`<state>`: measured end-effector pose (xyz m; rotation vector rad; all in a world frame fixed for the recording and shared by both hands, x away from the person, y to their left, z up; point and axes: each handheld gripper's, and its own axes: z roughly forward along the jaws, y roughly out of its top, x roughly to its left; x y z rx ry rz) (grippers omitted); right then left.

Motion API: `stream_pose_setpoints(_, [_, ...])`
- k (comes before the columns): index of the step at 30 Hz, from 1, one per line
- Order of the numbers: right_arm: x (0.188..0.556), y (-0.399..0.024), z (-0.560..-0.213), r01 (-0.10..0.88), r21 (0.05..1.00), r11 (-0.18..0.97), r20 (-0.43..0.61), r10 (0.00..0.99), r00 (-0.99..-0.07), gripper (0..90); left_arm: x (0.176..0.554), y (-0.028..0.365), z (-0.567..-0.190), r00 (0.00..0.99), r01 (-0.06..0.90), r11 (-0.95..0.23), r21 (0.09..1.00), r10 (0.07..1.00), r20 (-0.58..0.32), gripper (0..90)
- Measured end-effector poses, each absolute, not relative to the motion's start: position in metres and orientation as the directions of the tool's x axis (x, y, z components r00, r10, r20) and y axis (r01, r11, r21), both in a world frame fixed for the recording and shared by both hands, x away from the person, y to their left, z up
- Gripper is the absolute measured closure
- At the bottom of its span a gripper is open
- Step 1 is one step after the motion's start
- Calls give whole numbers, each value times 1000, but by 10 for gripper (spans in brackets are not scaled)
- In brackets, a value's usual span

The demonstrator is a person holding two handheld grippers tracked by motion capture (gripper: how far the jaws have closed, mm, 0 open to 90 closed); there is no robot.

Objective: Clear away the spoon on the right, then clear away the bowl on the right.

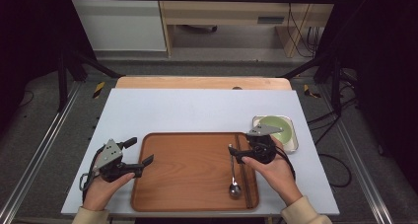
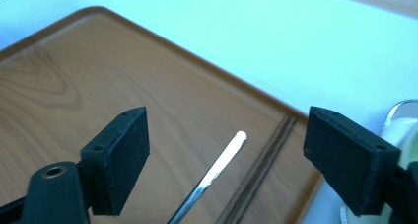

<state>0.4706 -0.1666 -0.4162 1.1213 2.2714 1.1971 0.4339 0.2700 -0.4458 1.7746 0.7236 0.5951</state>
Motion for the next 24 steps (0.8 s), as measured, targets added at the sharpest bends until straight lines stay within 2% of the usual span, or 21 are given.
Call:
stream_pose_setpoints(6, [475,-183,-397,441,828,346,14,773,-634,137,434,271,-445,689,183,-237,954,723,48,123])
stream_pose_setpoints(16, [494,-233,-371,466,834,295,-10,854,-521,241,434,272,-445,686,182,-235,955,726,48,121])
stream_pose_setpoints(24, [516,-274,-379,545,799,255,-17,915,-404,295,433,272,-444,684,182,-237,954,728,51,121])
